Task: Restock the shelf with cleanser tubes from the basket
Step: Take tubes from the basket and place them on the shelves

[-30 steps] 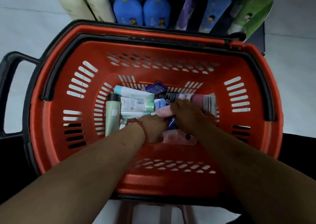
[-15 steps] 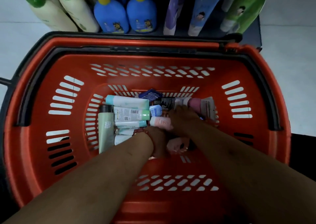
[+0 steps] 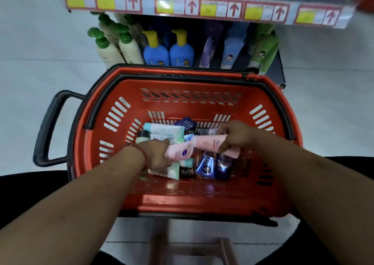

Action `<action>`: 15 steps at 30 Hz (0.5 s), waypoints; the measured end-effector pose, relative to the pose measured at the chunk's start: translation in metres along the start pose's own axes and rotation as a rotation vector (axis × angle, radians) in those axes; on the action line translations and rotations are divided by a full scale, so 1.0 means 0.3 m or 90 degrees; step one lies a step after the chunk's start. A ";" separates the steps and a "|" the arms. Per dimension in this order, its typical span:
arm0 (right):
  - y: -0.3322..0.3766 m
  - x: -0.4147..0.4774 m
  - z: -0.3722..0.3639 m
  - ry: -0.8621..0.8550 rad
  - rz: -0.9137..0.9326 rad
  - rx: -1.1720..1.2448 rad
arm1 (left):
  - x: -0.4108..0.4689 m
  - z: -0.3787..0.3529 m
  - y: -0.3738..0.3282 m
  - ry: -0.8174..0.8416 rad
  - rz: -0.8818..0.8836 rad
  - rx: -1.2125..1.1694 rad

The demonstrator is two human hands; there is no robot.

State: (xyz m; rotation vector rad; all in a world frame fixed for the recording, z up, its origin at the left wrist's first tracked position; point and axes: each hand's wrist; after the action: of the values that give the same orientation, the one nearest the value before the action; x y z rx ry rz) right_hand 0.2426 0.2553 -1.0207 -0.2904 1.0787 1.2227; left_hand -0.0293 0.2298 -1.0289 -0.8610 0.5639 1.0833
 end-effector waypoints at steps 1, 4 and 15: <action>0.013 -0.038 0.022 -0.028 0.014 0.049 | -0.027 0.007 0.011 -0.027 0.013 -0.049; 0.051 -0.152 0.064 -0.126 0.035 0.233 | -0.084 0.021 0.027 -0.114 0.037 -0.223; 0.169 -0.370 0.123 -0.361 0.211 0.670 | -0.254 0.158 -0.134 -0.368 -0.053 -0.818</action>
State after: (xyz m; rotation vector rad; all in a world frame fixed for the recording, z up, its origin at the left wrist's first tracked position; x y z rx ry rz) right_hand 0.2236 0.2323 -0.8968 1.0141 1.1300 0.7826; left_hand -0.0219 0.2207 -0.9312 -1.5335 -0.7667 1.5135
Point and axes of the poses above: each hand's wrist, its own x-axis towards the middle knuckle, its own z-axis out of the back of the hand, y = z × x, and after that the axes turned 5 degrees about -z, right-handed
